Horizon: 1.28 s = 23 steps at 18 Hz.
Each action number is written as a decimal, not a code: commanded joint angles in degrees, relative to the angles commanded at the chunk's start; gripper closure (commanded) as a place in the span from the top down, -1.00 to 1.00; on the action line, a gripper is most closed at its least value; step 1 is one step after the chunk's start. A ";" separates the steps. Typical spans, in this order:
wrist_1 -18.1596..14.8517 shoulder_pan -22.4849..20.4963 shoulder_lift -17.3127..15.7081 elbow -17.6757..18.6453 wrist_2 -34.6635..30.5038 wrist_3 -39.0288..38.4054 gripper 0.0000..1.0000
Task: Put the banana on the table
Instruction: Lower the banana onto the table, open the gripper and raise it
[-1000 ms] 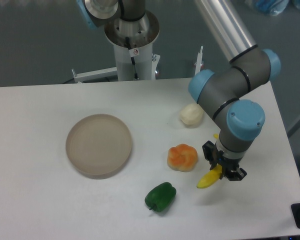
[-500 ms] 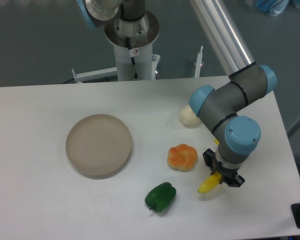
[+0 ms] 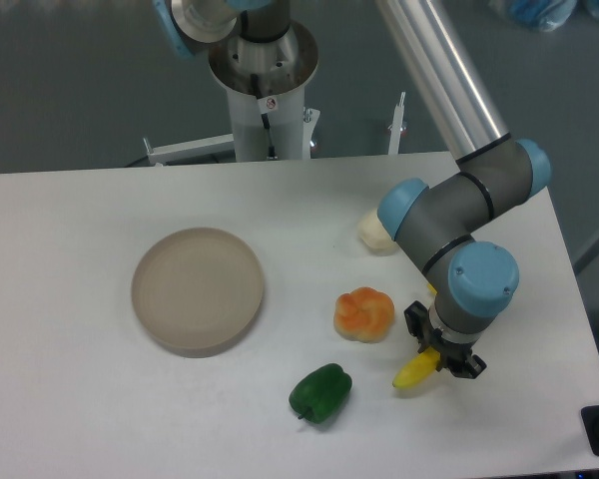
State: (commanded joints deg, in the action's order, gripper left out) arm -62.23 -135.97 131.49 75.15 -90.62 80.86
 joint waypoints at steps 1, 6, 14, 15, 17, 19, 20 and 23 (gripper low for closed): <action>-0.09 0.00 -0.18 -0.26 -0.09 0.00 1.00; -5.94 -0.61 -1.93 -3.15 -0.09 0.26 1.00; -15.91 -1.58 -4.74 -8.61 -0.09 0.97 1.00; -15.82 -1.50 -5.36 -8.53 -0.09 0.97 1.00; -15.82 -1.49 -5.98 -8.53 0.09 0.97 1.00; -15.47 -1.41 -6.07 -8.61 0.00 0.97 1.00; -15.38 -1.41 -6.15 -8.61 0.09 0.97 1.00; -14.77 -1.32 -5.89 -8.53 0.35 1.05 1.00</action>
State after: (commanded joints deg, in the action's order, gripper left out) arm -76.99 -137.29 125.59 66.62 -90.26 81.91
